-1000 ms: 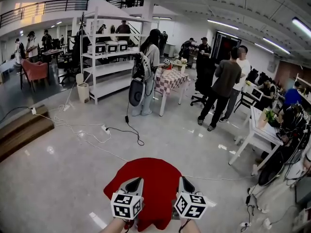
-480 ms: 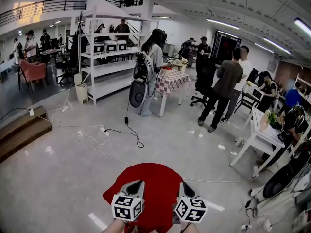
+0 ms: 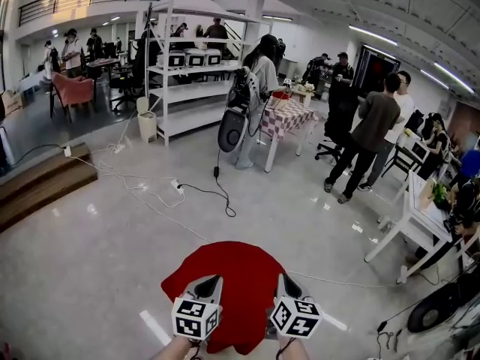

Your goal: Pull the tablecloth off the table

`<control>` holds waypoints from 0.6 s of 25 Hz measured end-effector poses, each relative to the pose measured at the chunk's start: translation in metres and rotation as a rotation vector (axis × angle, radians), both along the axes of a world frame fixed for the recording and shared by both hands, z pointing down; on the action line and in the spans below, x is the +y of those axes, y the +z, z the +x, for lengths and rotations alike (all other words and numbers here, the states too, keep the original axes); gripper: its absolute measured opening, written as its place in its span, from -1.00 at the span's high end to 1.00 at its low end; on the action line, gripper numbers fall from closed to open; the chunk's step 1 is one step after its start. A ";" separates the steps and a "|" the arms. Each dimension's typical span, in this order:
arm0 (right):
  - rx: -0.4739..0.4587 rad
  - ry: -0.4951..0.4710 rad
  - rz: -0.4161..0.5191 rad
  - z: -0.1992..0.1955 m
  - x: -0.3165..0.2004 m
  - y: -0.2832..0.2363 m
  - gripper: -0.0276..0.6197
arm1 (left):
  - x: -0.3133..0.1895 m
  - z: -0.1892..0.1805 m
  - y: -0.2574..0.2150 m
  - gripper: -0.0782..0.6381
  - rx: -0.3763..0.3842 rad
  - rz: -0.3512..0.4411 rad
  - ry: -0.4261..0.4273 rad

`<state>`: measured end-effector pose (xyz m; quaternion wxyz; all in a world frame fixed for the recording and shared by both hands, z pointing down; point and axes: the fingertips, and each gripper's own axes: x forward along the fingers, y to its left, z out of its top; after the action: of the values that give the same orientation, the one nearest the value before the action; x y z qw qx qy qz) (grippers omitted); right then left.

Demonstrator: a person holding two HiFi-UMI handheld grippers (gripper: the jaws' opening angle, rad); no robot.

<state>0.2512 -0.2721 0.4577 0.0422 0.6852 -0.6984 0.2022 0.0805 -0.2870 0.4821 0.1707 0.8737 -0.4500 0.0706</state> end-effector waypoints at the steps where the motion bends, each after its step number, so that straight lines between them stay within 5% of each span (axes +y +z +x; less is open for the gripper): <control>1: -0.007 -0.012 0.002 0.000 -0.002 0.000 0.84 | -0.001 -0.002 -0.001 0.74 0.002 0.001 -0.022; 15: -0.054 -0.130 -0.048 -0.016 -0.008 0.025 0.84 | 0.025 -0.035 0.020 0.74 -0.020 -0.048 -0.196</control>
<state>0.2349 -0.2802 0.4827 0.0525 0.6316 -0.7372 0.2342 0.0459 -0.2621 0.5019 0.1933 0.8203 -0.5334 0.0730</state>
